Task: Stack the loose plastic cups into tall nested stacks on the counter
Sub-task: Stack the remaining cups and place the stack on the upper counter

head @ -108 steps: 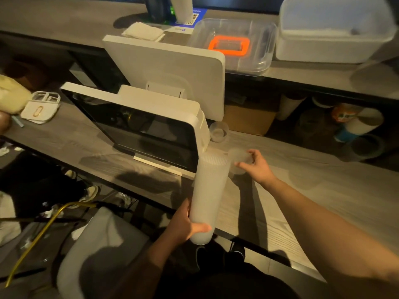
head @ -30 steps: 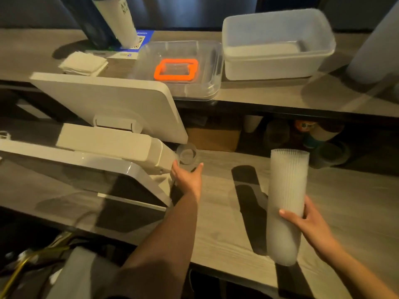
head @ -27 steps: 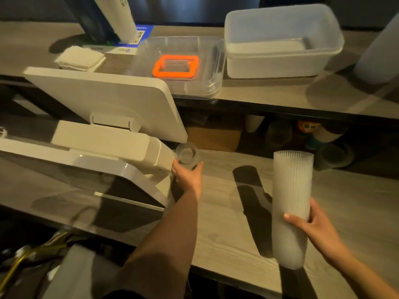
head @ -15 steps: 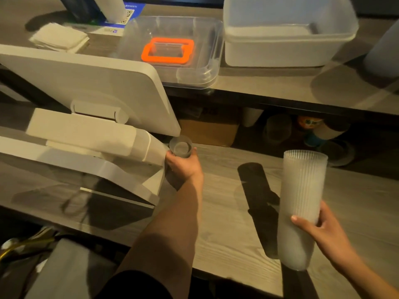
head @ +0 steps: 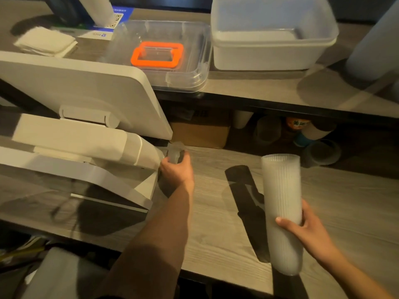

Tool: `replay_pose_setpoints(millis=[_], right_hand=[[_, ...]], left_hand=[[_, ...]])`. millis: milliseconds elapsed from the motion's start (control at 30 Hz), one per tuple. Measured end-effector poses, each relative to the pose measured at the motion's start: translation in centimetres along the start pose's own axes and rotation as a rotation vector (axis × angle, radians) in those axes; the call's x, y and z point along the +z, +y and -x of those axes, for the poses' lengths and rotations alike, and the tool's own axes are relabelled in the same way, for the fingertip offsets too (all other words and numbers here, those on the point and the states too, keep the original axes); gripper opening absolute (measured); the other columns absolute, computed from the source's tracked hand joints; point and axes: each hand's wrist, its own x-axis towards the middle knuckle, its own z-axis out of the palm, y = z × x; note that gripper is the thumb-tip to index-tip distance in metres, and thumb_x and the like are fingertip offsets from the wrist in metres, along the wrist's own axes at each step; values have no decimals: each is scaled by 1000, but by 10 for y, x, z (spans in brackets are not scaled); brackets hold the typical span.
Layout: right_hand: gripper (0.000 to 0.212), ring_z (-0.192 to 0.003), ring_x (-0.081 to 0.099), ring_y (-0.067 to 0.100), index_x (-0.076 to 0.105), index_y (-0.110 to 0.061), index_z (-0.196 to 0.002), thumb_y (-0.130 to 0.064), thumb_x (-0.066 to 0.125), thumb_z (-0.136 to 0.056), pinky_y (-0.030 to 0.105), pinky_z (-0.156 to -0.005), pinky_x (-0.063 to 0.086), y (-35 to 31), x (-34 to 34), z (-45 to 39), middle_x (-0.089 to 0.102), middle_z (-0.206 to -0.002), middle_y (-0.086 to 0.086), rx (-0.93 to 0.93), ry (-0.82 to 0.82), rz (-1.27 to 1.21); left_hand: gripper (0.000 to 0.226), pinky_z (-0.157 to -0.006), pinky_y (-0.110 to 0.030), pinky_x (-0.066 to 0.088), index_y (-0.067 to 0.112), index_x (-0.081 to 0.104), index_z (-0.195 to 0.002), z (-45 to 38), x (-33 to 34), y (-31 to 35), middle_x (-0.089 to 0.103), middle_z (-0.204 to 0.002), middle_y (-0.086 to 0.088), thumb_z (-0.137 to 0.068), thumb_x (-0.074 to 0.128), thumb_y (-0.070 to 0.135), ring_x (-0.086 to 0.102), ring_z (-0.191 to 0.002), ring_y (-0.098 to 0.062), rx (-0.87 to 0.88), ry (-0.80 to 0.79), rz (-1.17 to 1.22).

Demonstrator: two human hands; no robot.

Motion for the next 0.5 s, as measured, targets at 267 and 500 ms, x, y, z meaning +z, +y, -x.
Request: replay_pose_setpoints(millis=[267,500], right_hand=[[89,-110,55,6,32,-59,-127,-71,77,-51,30,-87,52,-8,5,3,50,-123,-24,-87,-182,256],[85,-117,47,-12,33,-61,-131,-67,78,-59,16,-90,45,-28,9,13,46,-127,-38,-283,-278,360]], left_hand=[[55,-98,-35,51,24,53,-136,41,-49,2,64,-126,3,-87,72,42,62,-111,-15,22,-585,417],[33,-96,-37,51,25,64,-123,68,-102,16,73,-111,4,-94,62,39,67,-109,-16,112,-878,429]])
